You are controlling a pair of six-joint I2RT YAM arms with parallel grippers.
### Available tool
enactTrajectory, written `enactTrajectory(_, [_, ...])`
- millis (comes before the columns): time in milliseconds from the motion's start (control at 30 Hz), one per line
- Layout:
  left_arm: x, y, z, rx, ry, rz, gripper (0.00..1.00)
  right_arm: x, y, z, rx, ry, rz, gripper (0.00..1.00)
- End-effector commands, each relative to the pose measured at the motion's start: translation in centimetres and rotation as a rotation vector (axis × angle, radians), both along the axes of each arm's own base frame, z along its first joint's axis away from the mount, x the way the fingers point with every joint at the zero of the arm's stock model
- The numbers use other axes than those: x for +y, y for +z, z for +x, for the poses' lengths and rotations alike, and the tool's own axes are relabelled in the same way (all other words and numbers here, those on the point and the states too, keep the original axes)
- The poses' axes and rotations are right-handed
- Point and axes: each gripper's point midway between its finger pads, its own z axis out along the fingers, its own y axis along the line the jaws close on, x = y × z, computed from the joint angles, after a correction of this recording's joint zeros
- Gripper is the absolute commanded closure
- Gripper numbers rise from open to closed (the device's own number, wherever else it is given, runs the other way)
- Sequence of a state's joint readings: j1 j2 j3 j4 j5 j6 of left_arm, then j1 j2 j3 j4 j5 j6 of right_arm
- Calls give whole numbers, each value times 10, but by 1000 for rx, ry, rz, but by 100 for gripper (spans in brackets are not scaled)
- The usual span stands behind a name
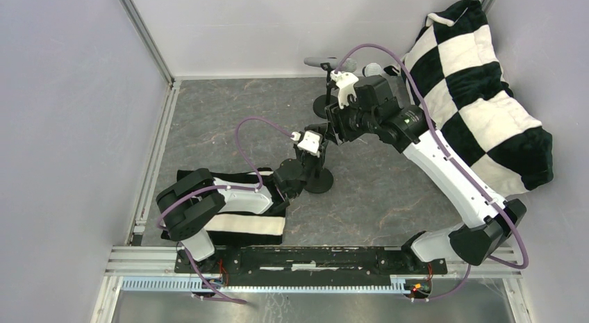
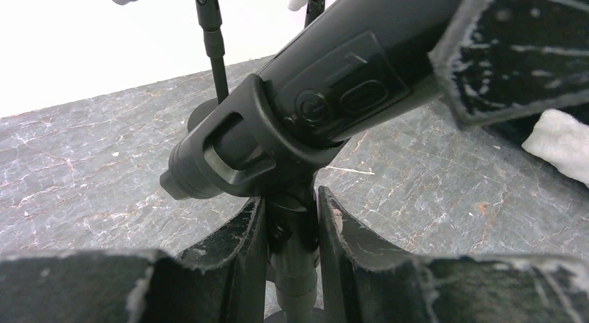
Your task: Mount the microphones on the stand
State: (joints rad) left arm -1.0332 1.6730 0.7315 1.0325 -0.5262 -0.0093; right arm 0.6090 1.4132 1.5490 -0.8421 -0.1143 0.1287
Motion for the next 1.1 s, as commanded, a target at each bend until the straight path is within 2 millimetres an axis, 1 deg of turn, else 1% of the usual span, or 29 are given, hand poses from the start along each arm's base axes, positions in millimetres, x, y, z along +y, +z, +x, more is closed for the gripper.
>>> enactTrajectory(0, [-43,-24,-46,0,-223,104,98,-4,-66,14,102,-32,-151,100])
enactTrajectory(300, [-40,-24,-45,2,-214,108,98,0,-85,13,134,-16,-159,100])
enactTrajectory(467, [-40,-25,-45,6,-213,104,98,1,-91,14,137,-14,-162,100])
enactTrajectory(600, [-40,-26,-45,9,-212,103,98,2,-91,16,132,-15,-157,100])
enactTrajectory(700, [-38,-26,-45,9,-207,102,98,4,-88,19,116,-17,-142,99])
enactTrajectory(733, [-37,-26,-45,10,-202,101,98,6,-86,19,110,-14,-135,97])
enactTrajectory(800, [-35,-28,-44,17,-193,97,98,8,-82,19,99,-8,-116,86])
enactTrajectory(867, [-33,-31,-43,28,-179,93,98,11,-72,20,77,2,-89,73])
enactTrajectory(933, [-30,-33,-42,35,-164,95,98,14,-57,20,37,11,-53,61])
enactTrajectory(1000, [-28,-37,-41,49,-152,94,98,16,-36,17,-12,31,-9,52])
enactTrajectory(1067, [-27,-42,-40,71,-141,90,98,17,-21,12,-48,55,23,45])
